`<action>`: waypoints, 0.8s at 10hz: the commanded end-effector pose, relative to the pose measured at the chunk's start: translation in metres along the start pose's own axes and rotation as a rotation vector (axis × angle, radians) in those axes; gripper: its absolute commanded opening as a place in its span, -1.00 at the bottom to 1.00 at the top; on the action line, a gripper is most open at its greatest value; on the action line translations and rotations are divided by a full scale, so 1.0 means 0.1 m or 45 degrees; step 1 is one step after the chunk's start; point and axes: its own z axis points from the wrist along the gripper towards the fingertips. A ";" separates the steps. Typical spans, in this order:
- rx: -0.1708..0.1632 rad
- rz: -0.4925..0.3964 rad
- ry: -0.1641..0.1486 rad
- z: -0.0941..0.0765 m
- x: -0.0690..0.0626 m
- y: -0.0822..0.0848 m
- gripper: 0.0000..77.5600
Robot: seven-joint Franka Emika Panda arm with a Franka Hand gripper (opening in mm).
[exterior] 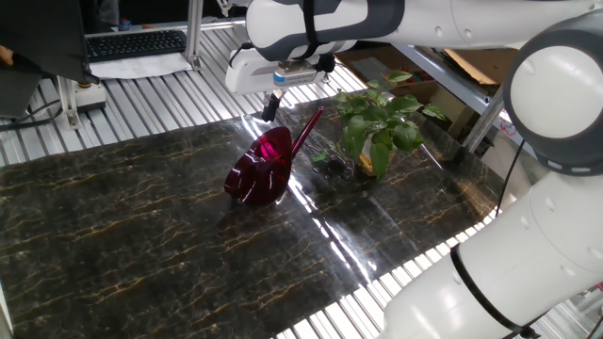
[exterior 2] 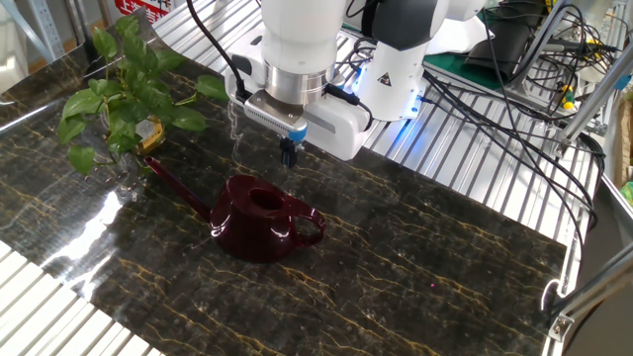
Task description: Water the plant
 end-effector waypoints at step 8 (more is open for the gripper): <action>0.013 -0.121 0.099 0.00 0.00 0.00 -1.00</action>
